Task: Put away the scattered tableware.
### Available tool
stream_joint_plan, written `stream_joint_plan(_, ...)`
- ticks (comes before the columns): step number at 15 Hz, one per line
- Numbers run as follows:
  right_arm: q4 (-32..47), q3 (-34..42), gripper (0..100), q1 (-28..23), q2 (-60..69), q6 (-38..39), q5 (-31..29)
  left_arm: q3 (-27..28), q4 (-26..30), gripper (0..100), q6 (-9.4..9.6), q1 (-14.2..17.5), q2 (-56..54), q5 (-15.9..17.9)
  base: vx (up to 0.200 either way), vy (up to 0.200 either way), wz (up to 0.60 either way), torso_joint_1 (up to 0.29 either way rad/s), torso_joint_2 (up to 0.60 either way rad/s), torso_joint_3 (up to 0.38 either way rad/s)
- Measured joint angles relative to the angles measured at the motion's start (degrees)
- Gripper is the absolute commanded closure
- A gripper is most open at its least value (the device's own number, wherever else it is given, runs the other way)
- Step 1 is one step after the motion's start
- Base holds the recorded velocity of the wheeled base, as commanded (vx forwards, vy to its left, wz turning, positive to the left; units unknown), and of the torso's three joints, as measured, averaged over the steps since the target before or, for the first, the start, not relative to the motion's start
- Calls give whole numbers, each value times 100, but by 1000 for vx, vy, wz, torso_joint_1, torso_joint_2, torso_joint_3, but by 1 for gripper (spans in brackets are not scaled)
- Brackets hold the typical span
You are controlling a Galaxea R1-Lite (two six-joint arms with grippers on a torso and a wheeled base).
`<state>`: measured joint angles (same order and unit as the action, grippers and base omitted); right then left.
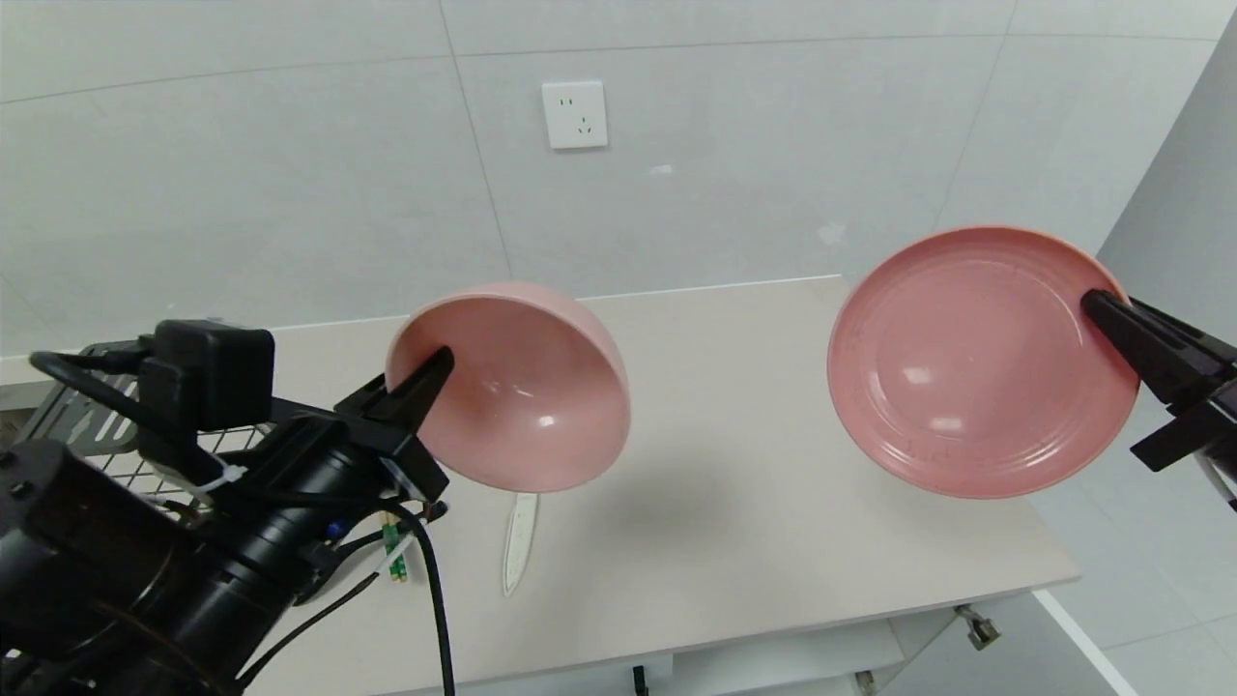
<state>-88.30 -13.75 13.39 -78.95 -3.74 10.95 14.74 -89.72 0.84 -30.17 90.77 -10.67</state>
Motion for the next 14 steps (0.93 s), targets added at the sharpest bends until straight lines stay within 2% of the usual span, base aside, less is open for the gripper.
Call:
stream_joint_plan(2, -148, 20, 100, 1, -319, -200, 2, -105, -9, 100, 230, -52, 179, -17, 0, 0, 0, 0, 0, 0)
stream_joint_plan(5, -162, 20, 100, 69, -492, -435, 2, -79, -18, 100, 306, -72, 305, -26, 0, 0, 0, 0, 0, 0)
stream_joint_plan(8, -165, 20, 100, 340, -529, -457, 0, 30, -22, 100, 178, -76, 435, -30, 0, 0, 0, 0, 0, 0)
stream_joint_plan(9, -165, 28, 100, 380, -521, -460, -2, 35, -22, 100, 61, -76, 477, -30, 0, 0, 0, 0, 0, 0)
stream_joint_plan(10, -165, 33, 100, 395, -495, -460, -6, 35, -22, 100, -82, -76, 517, -30, -200, 0, 0, 2, -2, 7)
stream_joint_plan(11, -162, 48, 100, 408, -451, -460, -6, 9, -22, 100, -122, -83, 549, -30, -200, 0, 0, 2, 7, -2)
stream_joint_plan(14, -172, 66, 100, 414, -322, -460, -6, -66, -27, 100, -133, -224, 518, -33, -200, 0, 0, 4, 2, 1)
